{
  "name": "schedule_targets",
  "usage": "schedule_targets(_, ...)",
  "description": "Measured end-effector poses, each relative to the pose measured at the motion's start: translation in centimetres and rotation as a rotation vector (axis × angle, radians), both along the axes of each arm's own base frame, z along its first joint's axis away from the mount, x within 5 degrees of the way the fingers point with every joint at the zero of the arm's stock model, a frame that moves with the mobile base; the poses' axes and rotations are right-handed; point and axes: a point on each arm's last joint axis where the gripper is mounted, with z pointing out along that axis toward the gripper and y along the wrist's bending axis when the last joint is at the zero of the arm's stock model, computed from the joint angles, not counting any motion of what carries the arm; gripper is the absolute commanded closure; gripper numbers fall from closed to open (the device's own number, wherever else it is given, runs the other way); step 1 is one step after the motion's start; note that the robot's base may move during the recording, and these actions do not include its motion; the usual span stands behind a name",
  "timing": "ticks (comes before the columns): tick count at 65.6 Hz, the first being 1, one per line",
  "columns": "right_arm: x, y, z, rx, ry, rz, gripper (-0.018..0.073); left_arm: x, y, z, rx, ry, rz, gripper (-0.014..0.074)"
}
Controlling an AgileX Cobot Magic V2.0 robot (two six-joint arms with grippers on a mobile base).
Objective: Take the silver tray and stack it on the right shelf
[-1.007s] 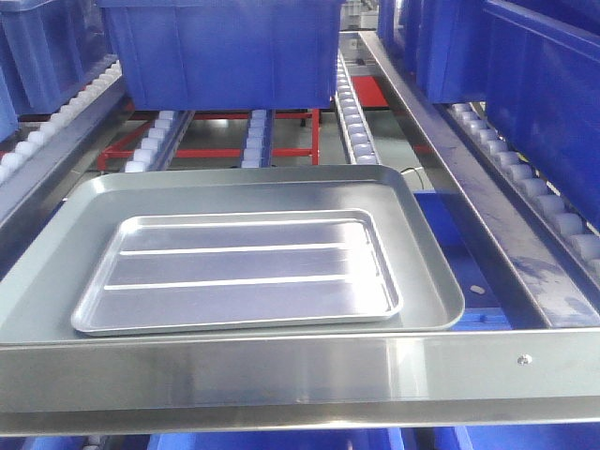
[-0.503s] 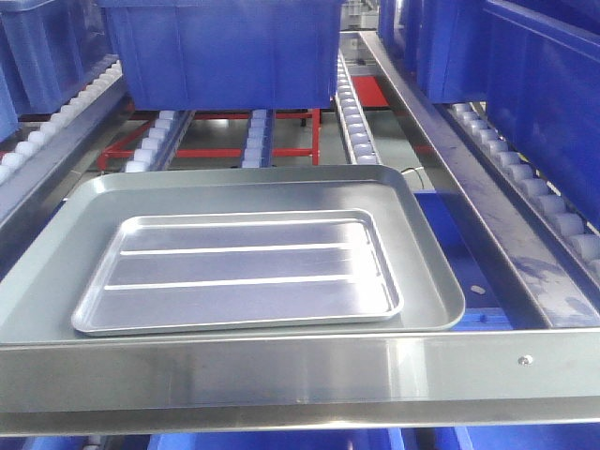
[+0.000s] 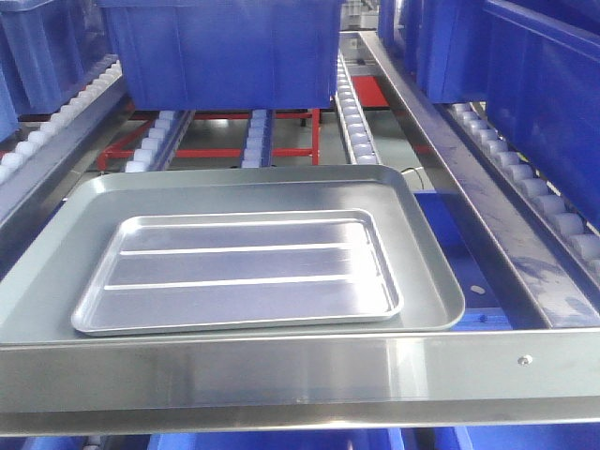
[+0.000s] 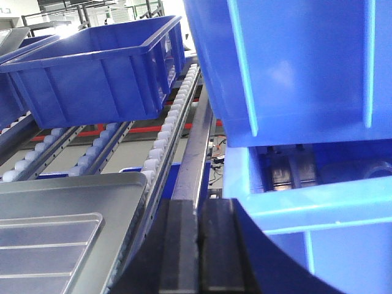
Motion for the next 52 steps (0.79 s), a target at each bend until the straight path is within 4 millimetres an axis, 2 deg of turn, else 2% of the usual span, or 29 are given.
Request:
schedule_targets(33, 0.0, 0.0, 0.0, 0.000, 0.002, 0.000, 0.0511, 0.1, -0.1, -0.4, -0.017, 0.014, -0.010, 0.0689)
schedule_targets(40, 0.0, 0.0, 0.0, -0.001, 0.002, 0.000, 0.0511, 0.9, -0.4, -2.1, -0.015, 0.016, -0.006, 0.0689)
schedule_targets(52, 0.0, 0.0, 0.0, -0.001, 0.005, 0.000, 0.0511, 1.5, -0.2, -5.3, 0.021, -0.132, 0.092, 0.0689)
